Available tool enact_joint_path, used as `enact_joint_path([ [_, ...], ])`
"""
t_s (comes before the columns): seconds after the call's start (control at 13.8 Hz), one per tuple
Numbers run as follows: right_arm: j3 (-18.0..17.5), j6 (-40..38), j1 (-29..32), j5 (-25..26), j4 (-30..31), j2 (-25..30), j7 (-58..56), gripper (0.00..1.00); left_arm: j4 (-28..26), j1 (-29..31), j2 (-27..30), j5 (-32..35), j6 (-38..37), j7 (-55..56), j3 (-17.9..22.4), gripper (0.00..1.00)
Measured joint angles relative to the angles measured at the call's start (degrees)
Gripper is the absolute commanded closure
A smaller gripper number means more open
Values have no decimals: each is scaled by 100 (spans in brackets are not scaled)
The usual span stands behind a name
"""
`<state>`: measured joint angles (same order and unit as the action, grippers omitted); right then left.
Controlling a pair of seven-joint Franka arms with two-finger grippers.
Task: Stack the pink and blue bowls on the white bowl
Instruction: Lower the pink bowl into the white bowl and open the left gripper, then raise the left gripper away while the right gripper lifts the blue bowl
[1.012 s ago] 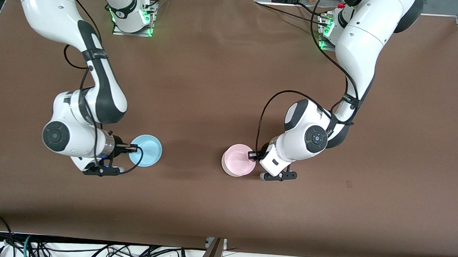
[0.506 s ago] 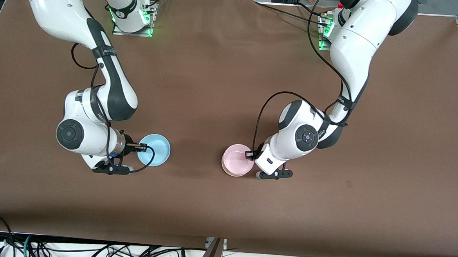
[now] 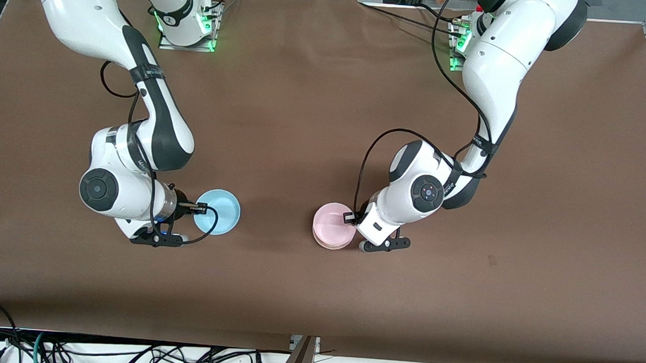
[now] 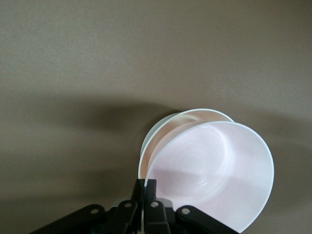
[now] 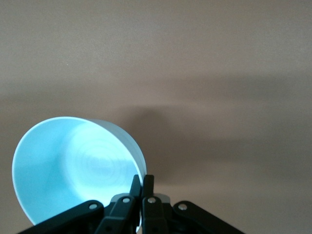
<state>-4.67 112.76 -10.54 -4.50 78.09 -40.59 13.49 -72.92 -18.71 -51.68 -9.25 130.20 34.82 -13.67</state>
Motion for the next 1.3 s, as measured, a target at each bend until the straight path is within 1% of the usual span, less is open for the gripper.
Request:
enact_joint_path([
  [0.22, 0, 0, 0, 0, 0, 0, 0, 100, 12, -7, -1, 1, 0, 137, 0, 70],
  [0.36, 0, 0, 0, 0, -1, 0, 0, 100, 22, -7, -1, 1, 0, 175, 0, 67],
  [0.51, 0, 0, 0, 0, -6, 0, 0, 100, 33, -7, -2, 1, 0, 195, 1, 60],
  [0.58, 0, 0, 0, 0, -6, 0, 0, 100, 56, -4, -1, 1, -24, 203, 6, 46],
  [0.65, 0, 0, -1, 0, -6, 0, 1, 100, 104, 12, 3, 1, -144, 206, 22, 0],
  [0.8, -2, 0, -22, -3, -9, 0, 42, 100, 242, 135, 100, 32, -629, 206, 86, 0],
  [0.94, -11, -27, -124, -7, -46, -1, 334, 100, 323, 432, 433, 265, -1327, 204, 132, 0],
  [1.16, -33, -177, -514, -146, -323, 0, 1362, 100, 336, 1014, 1302, 852, -2660, -9, 202, 0],
  [1.3, -42, -133, -904, -382, -517, -28, 2358, 100, 329, 1441, 1975, 935, -3599, -625, 239, 0],
])
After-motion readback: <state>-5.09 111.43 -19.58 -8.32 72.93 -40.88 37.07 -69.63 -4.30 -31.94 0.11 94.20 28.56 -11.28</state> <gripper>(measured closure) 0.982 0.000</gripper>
